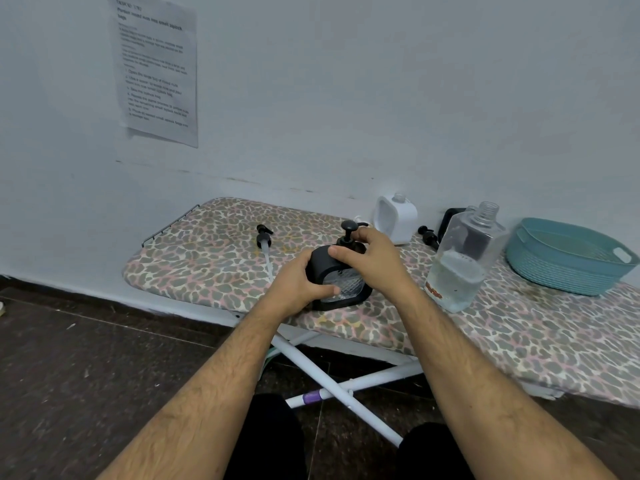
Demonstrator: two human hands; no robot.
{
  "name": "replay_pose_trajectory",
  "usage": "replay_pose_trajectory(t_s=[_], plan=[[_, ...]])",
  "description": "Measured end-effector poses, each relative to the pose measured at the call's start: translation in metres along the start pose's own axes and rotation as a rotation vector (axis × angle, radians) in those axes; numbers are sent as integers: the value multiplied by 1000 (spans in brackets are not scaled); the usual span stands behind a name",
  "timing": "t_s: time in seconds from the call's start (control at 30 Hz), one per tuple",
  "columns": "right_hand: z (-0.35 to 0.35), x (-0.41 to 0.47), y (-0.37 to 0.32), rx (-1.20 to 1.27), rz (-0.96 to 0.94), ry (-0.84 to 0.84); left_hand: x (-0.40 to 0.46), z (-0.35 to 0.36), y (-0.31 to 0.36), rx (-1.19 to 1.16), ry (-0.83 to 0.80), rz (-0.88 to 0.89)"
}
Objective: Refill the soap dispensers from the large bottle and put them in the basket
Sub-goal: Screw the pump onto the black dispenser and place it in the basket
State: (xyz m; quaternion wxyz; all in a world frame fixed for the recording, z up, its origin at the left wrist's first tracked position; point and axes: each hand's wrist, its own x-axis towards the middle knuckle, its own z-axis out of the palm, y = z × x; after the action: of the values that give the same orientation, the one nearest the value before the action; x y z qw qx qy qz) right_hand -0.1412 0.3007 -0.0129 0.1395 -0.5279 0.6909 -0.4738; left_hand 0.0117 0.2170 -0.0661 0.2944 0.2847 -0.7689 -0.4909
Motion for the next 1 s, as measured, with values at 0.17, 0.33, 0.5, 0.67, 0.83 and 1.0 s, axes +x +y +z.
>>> replay_pose_trajectory(t_s=[0.17,0.33,0.5,0.67,0.83,1.0], plan=[[-17,1,3,244,22,-207,2,-1,0,-5,-7,2],[-13,3,5,217,44,-131,2,1,1,9,15,0],[-6,2,6,218,91,-37,1,1,1,30,26,-1],[5,-7,4,119,39,97,0,1,3,56,32,4],[21,-16,-1,21,-10,285,-1,2,4,73,35,12],[29,-19,-5,-119,-29,392,-2,2,4,80,42,10]])
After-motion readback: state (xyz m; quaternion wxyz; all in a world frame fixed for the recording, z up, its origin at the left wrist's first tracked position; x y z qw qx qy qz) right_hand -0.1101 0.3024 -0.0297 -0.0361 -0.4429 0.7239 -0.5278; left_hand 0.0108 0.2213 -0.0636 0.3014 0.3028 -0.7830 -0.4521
